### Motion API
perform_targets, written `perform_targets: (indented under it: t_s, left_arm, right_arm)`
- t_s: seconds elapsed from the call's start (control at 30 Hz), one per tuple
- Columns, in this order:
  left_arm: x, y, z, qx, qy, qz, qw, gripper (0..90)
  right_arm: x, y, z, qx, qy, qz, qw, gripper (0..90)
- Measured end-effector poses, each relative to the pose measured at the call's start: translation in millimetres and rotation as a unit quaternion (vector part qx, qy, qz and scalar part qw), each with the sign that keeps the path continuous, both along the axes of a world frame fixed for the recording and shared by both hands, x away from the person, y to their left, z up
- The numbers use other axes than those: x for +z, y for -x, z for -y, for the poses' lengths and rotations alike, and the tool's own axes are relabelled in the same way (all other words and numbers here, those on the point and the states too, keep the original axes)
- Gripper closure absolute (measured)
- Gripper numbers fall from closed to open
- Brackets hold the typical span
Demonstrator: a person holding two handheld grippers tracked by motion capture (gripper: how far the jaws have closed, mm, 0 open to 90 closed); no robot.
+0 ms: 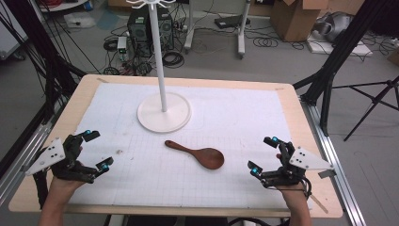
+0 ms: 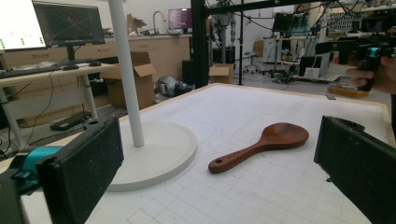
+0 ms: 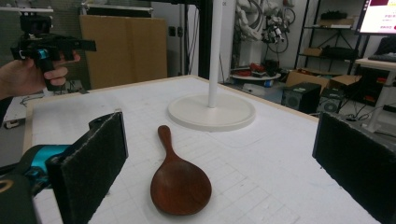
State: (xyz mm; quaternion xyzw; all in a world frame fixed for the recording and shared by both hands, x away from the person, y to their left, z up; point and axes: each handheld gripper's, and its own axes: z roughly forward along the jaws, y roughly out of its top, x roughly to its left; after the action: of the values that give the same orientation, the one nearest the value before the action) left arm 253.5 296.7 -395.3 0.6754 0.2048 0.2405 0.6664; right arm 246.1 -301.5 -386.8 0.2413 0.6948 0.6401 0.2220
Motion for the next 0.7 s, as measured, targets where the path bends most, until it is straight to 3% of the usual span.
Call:
perform_targets:
  t_s: [0.3,0.33,0.5,0.7]
  left_arm:
    - [-1.8,0.5,-0.4,0.003,-0.007,-0.005,1.0000,1.7]
    - [-1.9,1.0,-0.6,0.003,-0.007,-0.005,1.0000,1.7]
    - [-2.9,-0.1,0.0,-0.003,0.001,-0.007,1.0000,1.7]
    - [-5.1,-2.5,3.0,-0.009,-0.009,-0.011,0.9999,1.7]
  right_arm:
    - [0.2,-0.7,-3.0,-0.004,0.011,0.000,0.9999,2.5]
    - [1.0,-1.4,-3.9,-0.006,0.011,0.006,0.9999,2.6]
    - [0.6,0.4,-8.7,0.001,0.026,-0.003,0.9997,2.6]
    - [0.1,-0.9,-8.3,0.003,0.026,-0.002,0.9997,2.6]
